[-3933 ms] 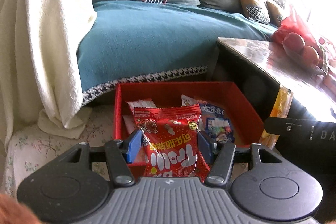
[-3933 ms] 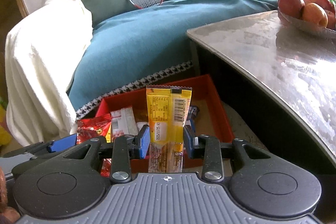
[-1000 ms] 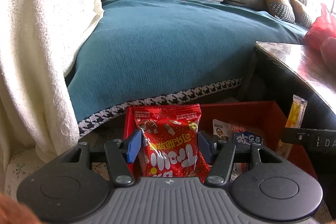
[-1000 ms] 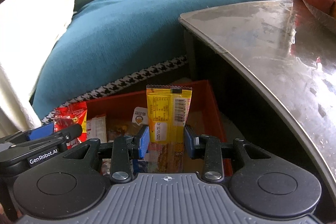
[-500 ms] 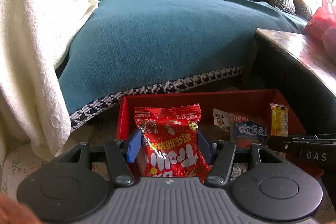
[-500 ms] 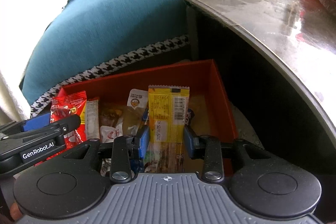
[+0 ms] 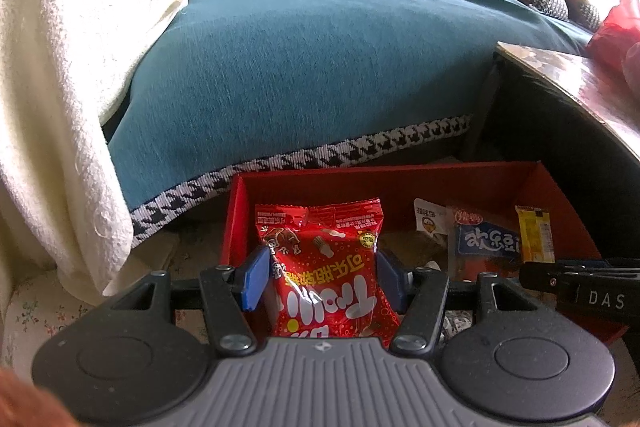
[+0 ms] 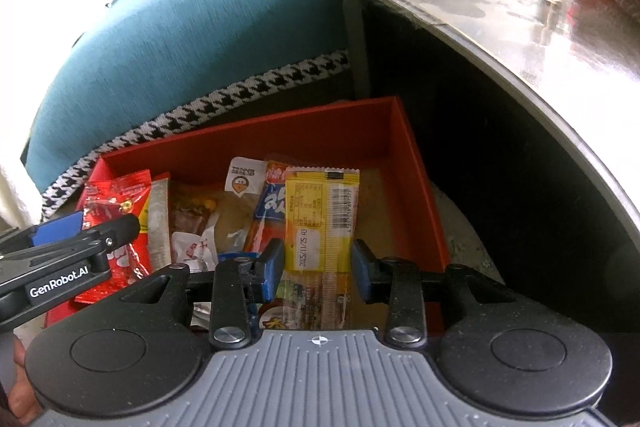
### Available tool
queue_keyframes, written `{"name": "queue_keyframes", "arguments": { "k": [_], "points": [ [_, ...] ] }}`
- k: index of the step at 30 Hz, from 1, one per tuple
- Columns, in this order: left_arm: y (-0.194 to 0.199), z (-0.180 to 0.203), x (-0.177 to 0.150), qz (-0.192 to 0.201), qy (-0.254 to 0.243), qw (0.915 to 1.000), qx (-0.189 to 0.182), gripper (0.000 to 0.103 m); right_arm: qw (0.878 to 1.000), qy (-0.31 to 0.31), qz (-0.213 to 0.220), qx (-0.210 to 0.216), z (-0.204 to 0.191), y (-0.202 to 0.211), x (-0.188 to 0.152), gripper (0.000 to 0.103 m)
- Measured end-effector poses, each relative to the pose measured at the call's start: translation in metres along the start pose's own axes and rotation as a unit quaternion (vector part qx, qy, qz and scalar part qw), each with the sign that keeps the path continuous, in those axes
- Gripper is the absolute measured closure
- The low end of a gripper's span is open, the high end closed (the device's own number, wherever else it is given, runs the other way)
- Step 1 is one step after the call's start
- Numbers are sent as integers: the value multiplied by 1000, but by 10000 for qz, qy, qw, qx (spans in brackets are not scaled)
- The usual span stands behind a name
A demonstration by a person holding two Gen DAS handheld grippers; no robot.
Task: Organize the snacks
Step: 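Lower both snacks into the red box and open both tools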
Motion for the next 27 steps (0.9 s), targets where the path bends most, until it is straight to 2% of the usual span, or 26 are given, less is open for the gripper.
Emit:
{"name": "queue_keyframes", "arguments": {
  "k": [7,18,21,27],
  "points": [
    [-5,2,-2,-66,-79,9999,39,51,10000,9,-34,-32,2,-5,1,56],
    [-8,4,-3,-156,-139,9998,13,48,9998,92,-98,-139,1,-10,0,42],
    [-7,8,-5,-216,-199,9995,-120,47,9998,90,-63,-194,3,-6,-1,42],
    [6,13,-6,-74,-337,9994,-6,42,9995,-25,89,-295,9,12,-1,34]
  ]
}}
Point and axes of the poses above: each gripper's, at about its wrist camera, not at the fingertips, and y roughly against the way its jaws point, z to its right, x to its top, the point moved 8 cm from there along -y, roughly the way its jaws point, and after that the axes turned 12 degrees about -z, right-handed, at the moved point
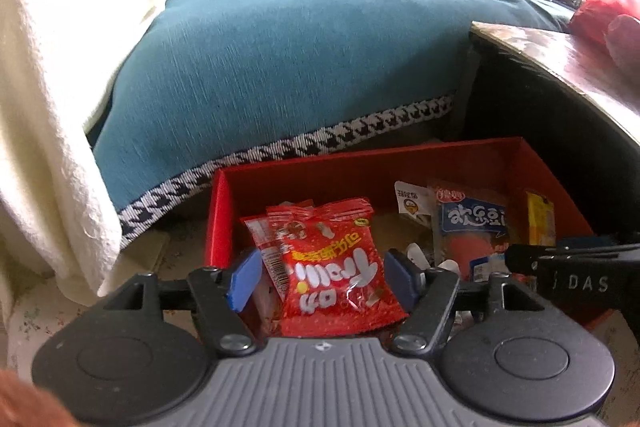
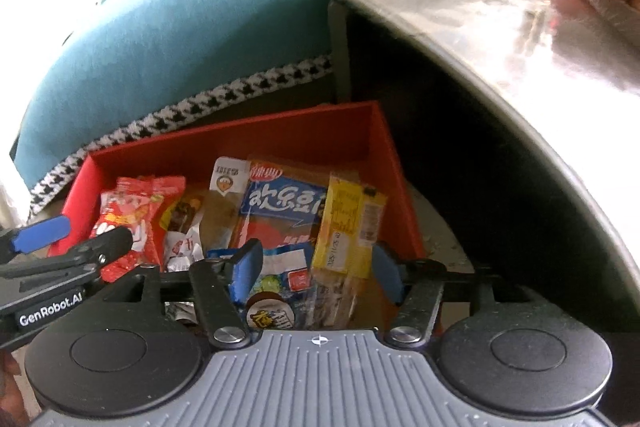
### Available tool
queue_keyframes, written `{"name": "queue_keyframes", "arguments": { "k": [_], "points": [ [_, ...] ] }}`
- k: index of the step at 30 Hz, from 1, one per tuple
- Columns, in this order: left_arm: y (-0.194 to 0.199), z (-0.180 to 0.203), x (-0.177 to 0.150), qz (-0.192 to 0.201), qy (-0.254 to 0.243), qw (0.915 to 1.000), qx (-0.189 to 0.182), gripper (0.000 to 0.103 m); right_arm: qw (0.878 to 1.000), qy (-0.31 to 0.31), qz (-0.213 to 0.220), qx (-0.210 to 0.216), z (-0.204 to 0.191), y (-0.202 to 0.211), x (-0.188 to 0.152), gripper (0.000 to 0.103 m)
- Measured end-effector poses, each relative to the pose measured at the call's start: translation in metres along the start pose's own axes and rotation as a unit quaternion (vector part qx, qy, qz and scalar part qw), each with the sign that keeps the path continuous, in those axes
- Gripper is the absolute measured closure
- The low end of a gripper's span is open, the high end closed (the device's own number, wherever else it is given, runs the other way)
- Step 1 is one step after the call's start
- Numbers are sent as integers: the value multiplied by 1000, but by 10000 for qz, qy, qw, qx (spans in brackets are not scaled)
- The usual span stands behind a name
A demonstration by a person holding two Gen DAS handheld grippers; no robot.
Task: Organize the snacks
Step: 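Lower both snacks into the red box and open both tools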
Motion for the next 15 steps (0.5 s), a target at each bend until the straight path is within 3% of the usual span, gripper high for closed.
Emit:
{"name": "queue_keyframes", "arguments": {
  "k": [3,15],
  "points": [
    [8,-1,-1,44,13,10000,-4,41,9999,-10,88,-101,0,9,1,26],
    [42,-9,-8,274,53,9996,-20,37,9991,191,273,-252,-16,44,-10,18]
  ]
}}
Point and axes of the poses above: each gripper's, at about its wrist camera, not at the fingertips, and y roughly against the way its jaws point, z to its right, x to its top, the point moved 8 cm from there along -y, roughly the way its jaws point, and after that the axes turned 12 degrees about -z, right-handed, at the moved point
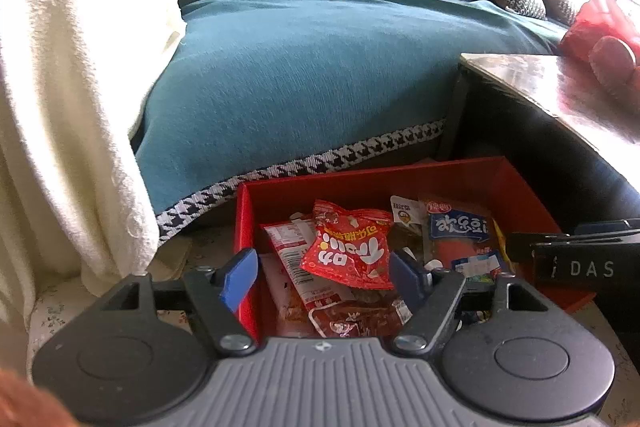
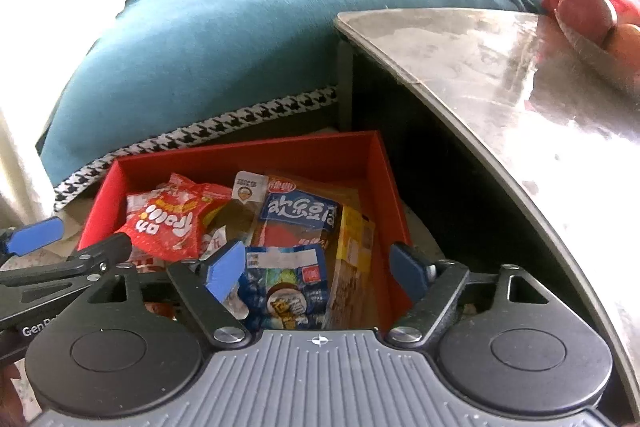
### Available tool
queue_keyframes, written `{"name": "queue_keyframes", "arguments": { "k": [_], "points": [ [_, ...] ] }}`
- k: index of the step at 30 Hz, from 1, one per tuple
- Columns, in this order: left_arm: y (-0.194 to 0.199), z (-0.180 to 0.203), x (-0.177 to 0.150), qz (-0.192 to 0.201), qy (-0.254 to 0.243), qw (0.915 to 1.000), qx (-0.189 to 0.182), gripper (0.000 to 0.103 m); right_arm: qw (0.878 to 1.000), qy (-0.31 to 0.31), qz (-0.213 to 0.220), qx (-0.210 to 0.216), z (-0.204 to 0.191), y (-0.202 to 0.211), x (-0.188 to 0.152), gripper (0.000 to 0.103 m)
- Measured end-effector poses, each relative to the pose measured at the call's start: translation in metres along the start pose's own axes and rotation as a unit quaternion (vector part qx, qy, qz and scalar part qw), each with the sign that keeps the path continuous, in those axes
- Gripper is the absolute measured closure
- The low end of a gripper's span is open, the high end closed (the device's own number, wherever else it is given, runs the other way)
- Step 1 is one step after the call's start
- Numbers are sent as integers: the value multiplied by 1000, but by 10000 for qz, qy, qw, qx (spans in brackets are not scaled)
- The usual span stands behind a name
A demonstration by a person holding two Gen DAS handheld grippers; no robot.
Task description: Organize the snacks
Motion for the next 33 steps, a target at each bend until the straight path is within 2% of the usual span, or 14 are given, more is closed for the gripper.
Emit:
{"name": "queue_keyframes", "arguments": {
  "k": [11,33],
  "points": [
    [20,-8,-22,-37,46,10000,-65,36,10000,10,-32,86,-15,20,-27,17],
    [62,-12,-93,-208,4,9995,-247,36,9986,-449,-197,216,-24,52,-121,15]
  ]
}}
Point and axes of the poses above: each gripper's, at about its wrist camera, not at the fingertips, and y roughly against the way its jaws point, z to its right, x to its top, the point moved 8 cm from there along -y, roughly the way its jaws point, and after that the axes turned 12 degrees about -z, right-handed, at the moved point
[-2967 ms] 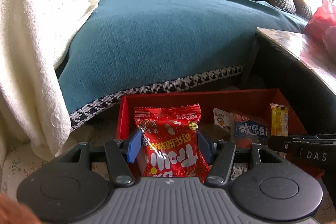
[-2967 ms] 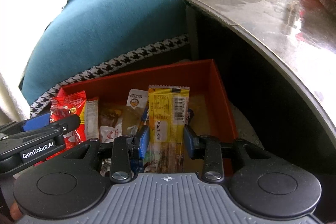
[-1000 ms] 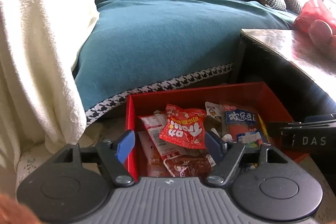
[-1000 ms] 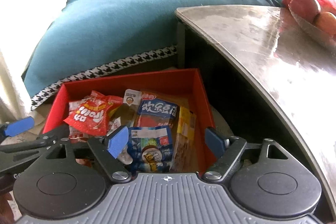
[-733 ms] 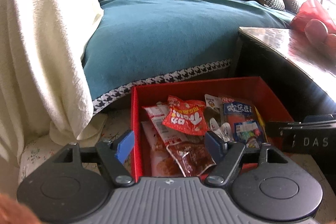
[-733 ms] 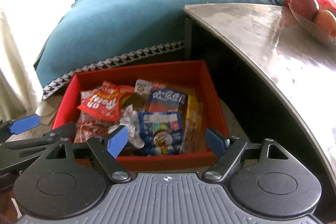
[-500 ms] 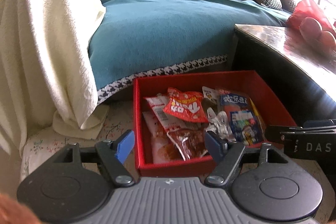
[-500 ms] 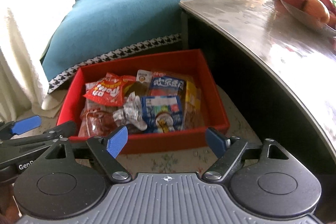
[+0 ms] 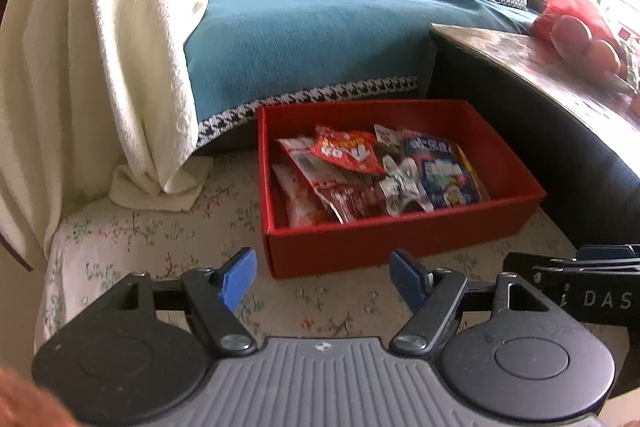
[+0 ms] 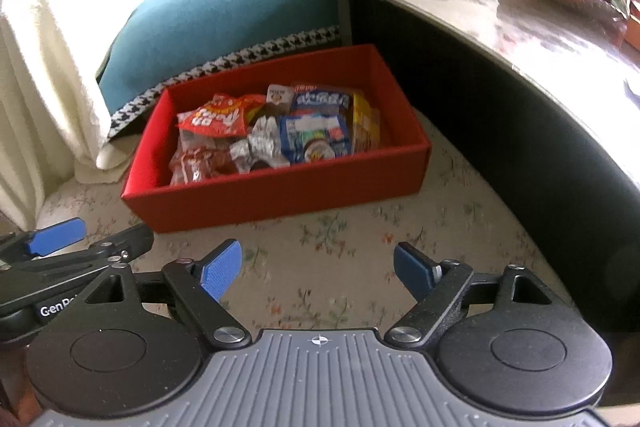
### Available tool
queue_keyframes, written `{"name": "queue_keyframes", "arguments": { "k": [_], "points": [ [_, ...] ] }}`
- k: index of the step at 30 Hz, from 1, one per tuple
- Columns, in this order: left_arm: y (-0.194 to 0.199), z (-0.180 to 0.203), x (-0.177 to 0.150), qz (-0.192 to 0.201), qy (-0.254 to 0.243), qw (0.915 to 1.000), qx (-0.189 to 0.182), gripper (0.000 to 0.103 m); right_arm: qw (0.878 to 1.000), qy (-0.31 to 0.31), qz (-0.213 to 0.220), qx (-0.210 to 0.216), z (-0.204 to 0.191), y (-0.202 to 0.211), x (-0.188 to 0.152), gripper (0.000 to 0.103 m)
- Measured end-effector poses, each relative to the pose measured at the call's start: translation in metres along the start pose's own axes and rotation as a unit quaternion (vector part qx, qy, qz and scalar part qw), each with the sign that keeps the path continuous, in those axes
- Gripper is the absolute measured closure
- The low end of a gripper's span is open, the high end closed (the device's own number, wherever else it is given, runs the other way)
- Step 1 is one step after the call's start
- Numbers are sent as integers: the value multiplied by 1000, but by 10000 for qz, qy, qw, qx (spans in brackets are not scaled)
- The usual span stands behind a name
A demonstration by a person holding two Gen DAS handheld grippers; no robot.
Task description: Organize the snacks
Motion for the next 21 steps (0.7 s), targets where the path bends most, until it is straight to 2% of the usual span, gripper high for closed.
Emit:
{"name": "queue_keyframes", "arguments": {
  "k": [21],
  "points": [
    [28,-3,-54,-74,-108,9999,24,36,9995,-292,-114,16,-9,12,-59,14]
  ]
}}
Point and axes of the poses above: each gripper's, at about its wrist camera, not at the fingertips, and y roughly against the way its jaws point, z to its right, x to its top, the point moved 8 cm from there along -y, roughly the way its jaws point, and after that the axes turned 12 degrees about -z, right-handed, at the moved point
